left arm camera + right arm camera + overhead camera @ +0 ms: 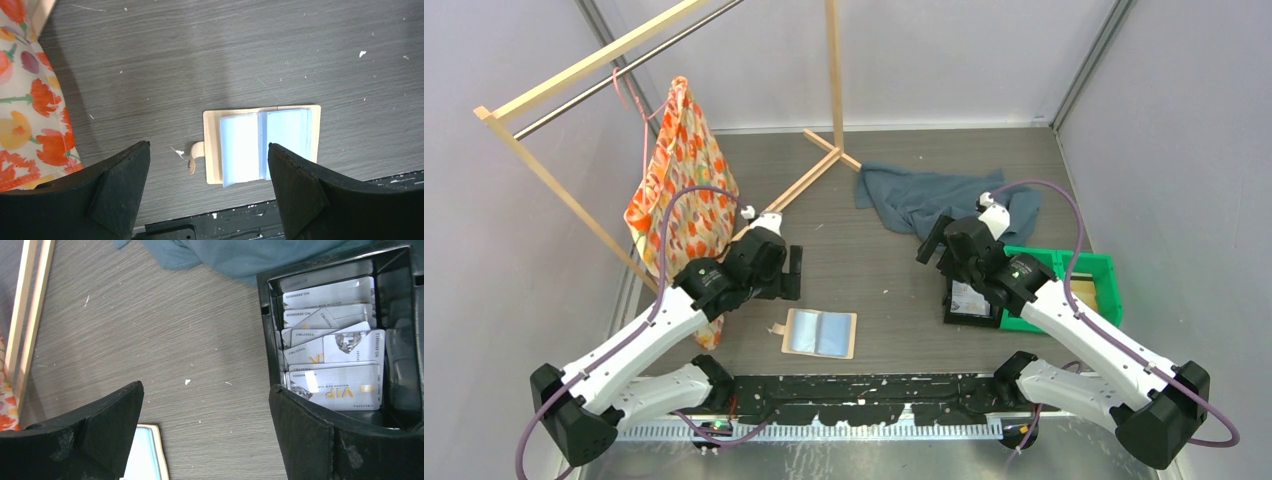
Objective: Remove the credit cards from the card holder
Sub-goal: Reset both arms
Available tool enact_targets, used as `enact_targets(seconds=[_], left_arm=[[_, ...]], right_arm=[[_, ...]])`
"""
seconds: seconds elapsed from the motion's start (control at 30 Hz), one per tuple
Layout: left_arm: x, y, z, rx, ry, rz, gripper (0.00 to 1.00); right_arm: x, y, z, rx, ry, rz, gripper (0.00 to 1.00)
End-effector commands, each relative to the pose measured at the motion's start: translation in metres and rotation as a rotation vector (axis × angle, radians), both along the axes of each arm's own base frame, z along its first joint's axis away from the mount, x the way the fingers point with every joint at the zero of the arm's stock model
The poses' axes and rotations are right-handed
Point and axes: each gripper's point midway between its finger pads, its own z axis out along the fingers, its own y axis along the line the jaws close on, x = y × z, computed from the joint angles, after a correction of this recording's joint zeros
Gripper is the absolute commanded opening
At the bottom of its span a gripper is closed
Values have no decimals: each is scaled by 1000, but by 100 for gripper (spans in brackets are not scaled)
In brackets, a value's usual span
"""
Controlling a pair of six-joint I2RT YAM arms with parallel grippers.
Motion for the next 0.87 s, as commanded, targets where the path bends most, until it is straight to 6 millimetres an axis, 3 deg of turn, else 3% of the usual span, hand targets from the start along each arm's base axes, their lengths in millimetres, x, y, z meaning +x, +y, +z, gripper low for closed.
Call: enact_targets(seconds=[0.0,0.57,0.83], left_arm=[[17,-2,34,-68,-125,60,89],[18,3,37,-62,-127,98,89],[15,-4,39,-95,-138,41,89]], right_arm=[[4,-9,9,-8,-26,-54,100],[8,-14,15,-8,-67,-78,100],[9,-15,13,-24,-55,-86,100]])
